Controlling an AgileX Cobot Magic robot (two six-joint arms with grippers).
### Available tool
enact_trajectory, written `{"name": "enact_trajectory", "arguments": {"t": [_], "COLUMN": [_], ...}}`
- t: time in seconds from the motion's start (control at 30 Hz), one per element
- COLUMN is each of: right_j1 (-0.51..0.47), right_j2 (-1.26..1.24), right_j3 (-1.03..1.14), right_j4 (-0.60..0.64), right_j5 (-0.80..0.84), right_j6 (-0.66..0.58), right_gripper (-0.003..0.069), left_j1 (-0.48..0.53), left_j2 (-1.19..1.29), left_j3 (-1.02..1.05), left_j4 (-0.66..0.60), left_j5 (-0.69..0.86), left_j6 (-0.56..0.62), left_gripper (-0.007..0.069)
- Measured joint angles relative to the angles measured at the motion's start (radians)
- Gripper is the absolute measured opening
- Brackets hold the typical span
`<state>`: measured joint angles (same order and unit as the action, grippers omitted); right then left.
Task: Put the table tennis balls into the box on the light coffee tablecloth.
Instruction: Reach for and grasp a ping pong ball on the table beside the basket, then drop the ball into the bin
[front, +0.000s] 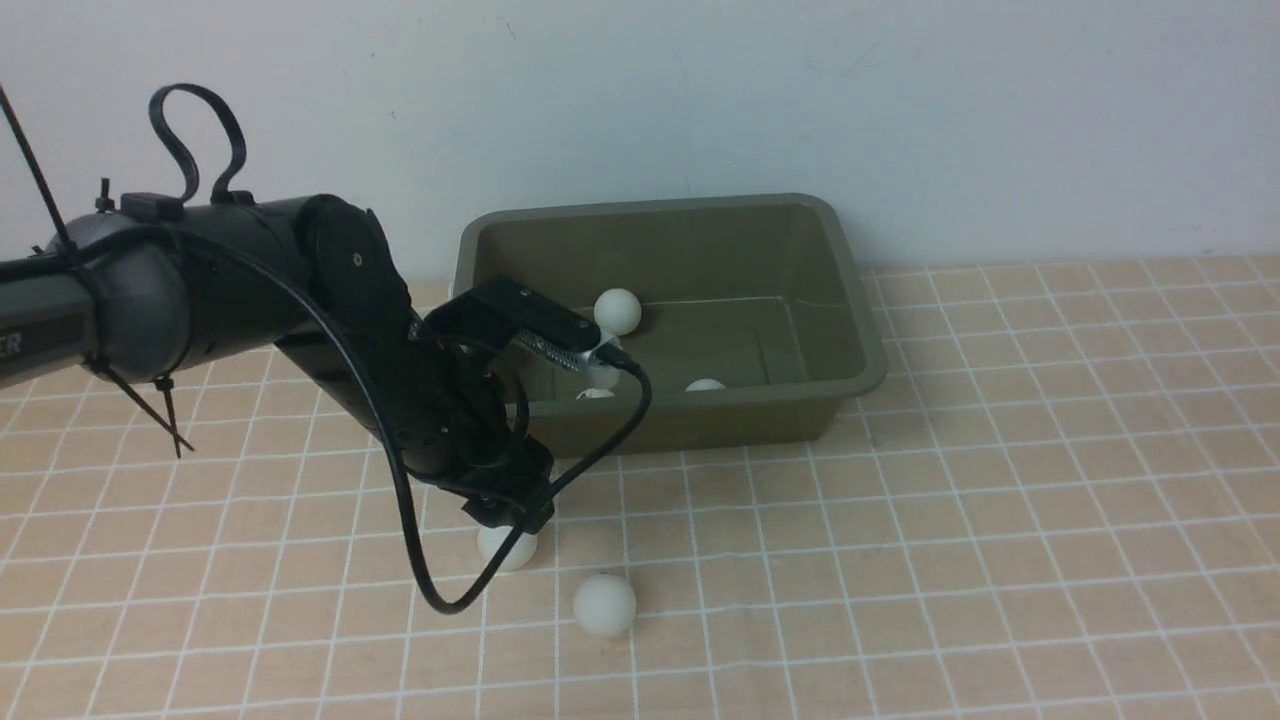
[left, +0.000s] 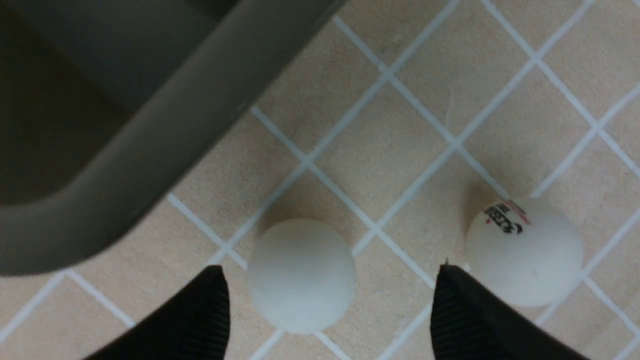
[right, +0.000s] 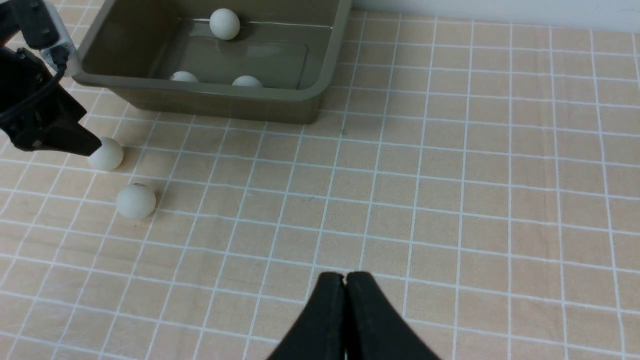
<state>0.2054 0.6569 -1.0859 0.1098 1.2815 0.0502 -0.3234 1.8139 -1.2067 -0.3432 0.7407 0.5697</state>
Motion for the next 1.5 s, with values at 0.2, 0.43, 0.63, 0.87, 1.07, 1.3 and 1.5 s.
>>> {"name": "enact_trajectory", "arguments": {"t": [0.2, 0.43, 0.63, 0.87, 1.07, 1.3, 1.5], "right_j1": [0.0, 0.0, 0.0, 0.0, 0.0, 0.0, 0.0], "right_j2": [0.0, 0.0, 0.0, 0.0, 0.0, 0.0, 0.0], "right_j3": [0.0, 0.0, 0.0, 0.001, 0.001, 0.001, 0.001], "right_j4": [0.001, 0.001, 0.001, 0.001, 0.001, 0.001, 0.001], "right_j5": [0.0, 0.0, 0.0, 0.0, 0.0, 0.0, 0.0], "right_j6": [0.0, 0.0, 0.0, 0.0, 0.0, 0.0, 0.0], "right_gripper": [-0.0019, -0.0019, -0.0019, -0.0019, -0.0019, -0.0019, -0.0019], "left_j1": [0.0, 0.0, 0.0, 0.0, 0.0, 0.0, 0.0], "left_j2": [0.047, 0.113, 0.152, 0.152, 0.152, 0.152, 0.177], "left_j3": [0.0, 0.0, 0.0, -0.053, -0.239, -0.467, -0.571], "left_j4": [-0.003, -0.006, -0.007, 0.011, 0.027, 0.037, 0.04], "left_j5": [-0.023, -0.053, -0.071, 0.099, 0.432, 0.461, 0.263], "left_j6": [0.0, 0.0, 0.0, 0.0, -0.001, -0.018, -0.042], "left_gripper": [0.0449, 0.0449, 0.0402, 0.0318, 0.0318, 0.0318, 0.0318]}}
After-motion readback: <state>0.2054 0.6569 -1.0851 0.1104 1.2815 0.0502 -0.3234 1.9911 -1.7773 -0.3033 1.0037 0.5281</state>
